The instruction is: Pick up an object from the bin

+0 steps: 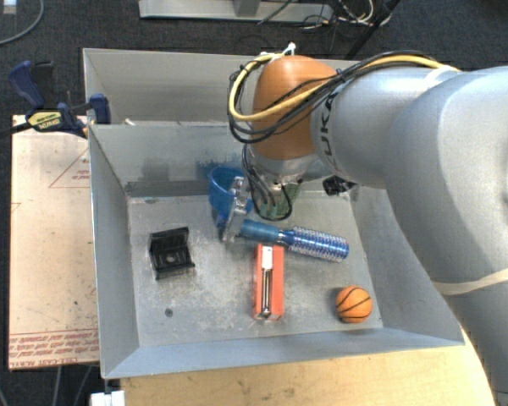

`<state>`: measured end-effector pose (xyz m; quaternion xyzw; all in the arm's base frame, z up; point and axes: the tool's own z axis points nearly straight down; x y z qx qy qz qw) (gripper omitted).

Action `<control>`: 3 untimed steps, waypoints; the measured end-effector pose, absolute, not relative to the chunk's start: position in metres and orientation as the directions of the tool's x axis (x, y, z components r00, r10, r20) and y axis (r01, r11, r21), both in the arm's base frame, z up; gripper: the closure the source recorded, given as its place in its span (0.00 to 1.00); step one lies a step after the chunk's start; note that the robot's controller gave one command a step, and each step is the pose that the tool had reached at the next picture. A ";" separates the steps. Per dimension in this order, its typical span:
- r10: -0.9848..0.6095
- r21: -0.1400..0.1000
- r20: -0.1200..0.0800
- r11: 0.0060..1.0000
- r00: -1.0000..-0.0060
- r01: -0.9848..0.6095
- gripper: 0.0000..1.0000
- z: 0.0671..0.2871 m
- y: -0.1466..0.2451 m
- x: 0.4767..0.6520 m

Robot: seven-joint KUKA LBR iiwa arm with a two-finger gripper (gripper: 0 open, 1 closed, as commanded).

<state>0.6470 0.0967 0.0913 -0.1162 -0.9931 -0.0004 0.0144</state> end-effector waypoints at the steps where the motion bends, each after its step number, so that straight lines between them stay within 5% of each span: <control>1: 0.232 0.000 0.022 0.973 -0.973 0.232 1.00 0.113 0.096 0.649; 3: 0.232 0.003 0.014 0.973 -0.973 0.232 1.00 0.152 0.096 0.651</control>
Offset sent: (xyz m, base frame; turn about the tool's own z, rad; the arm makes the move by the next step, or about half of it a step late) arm 0.0001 0.0000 0.0359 0.0000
